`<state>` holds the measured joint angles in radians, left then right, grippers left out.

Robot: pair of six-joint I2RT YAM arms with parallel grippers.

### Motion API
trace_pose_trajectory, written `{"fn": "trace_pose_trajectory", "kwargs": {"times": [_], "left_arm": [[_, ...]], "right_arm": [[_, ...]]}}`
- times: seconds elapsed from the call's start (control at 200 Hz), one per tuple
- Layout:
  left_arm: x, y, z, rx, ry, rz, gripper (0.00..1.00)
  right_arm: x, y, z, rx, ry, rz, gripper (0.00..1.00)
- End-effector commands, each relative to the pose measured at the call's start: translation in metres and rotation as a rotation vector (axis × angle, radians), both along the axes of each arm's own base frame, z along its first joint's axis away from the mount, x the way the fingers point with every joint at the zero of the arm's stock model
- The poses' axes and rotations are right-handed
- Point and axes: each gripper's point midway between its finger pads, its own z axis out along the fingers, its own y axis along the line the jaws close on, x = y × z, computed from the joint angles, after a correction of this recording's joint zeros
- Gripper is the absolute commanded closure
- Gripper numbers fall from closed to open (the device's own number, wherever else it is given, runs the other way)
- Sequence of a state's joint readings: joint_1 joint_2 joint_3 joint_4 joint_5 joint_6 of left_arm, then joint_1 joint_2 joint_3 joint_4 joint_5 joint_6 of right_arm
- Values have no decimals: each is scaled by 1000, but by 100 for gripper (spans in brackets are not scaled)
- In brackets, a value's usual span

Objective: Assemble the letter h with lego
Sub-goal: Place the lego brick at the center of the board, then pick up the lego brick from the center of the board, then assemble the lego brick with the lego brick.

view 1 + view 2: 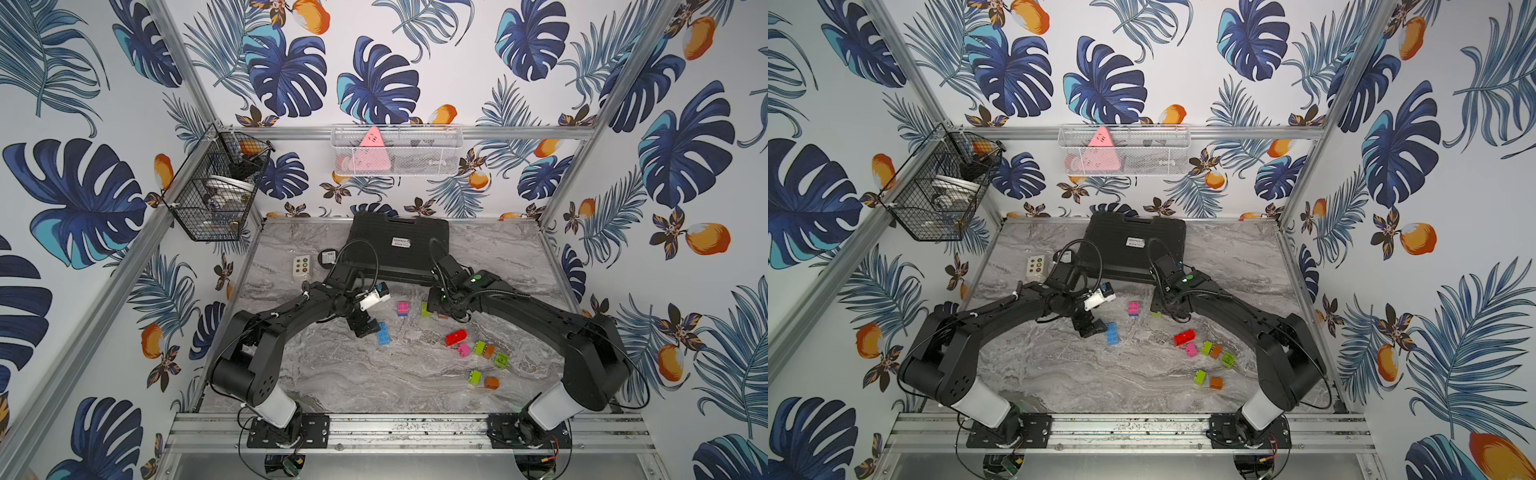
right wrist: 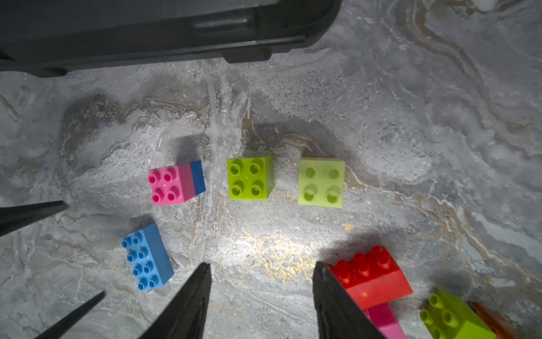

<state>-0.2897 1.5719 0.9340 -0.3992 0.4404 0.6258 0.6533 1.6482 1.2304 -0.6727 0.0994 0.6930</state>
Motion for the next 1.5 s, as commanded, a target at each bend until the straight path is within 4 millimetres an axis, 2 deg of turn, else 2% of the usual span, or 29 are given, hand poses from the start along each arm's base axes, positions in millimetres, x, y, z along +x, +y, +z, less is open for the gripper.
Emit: {"fn": "trace_pose_trajectory", "kwargs": {"times": [0.0,0.255,0.296,0.311,0.371,0.516,0.601,0.791,0.867,0.987,1.092,1.232,1.383,1.408,1.498], "left_arm": [[-8,17,7,-26,16,36,3],[3,79,13,-101,15,251,2],[4,85,11,-106,15,279,2],[7,95,11,-108,9,308,2],[11,110,4,-98,0,375,2],[26,151,-7,12,-60,588,1],[27,160,2,3,-111,623,1],[26,167,7,-1,-150,638,1],[26,168,5,2,-136,639,1],[25,176,4,10,-135,665,1],[24,177,6,-4,-136,667,1],[25,184,7,-9,-139,694,1],[24,196,8,-33,-124,729,1],[24,198,8,-34,-122,736,1],[21,213,2,-11,-132,771,1]], "right_arm": [[4,4,-11,-45,40,40,41],[22,4,-41,-150,73,54,41],[24,8,-46,-149,79,67,41],[25,8,-48,-151,81,70,41],[28,8,-55,-165,84,68,42],[39,13,-68,-175,97,60,45],[40,18,-76,-156,110,63,52],[39,18,-76,-162,113,58,67],[37,16,-67,-160,106,54,69],[31,22,-41,-128,76,77,70],[25,40,-15,-89,48,133,70],[8,90,3,-68,27,284,68],[-15,134,5,-119,17,393,68],[-18,139,-7,-137,35,406,68],[-20,148,-17,-141,45,419,68]]}}
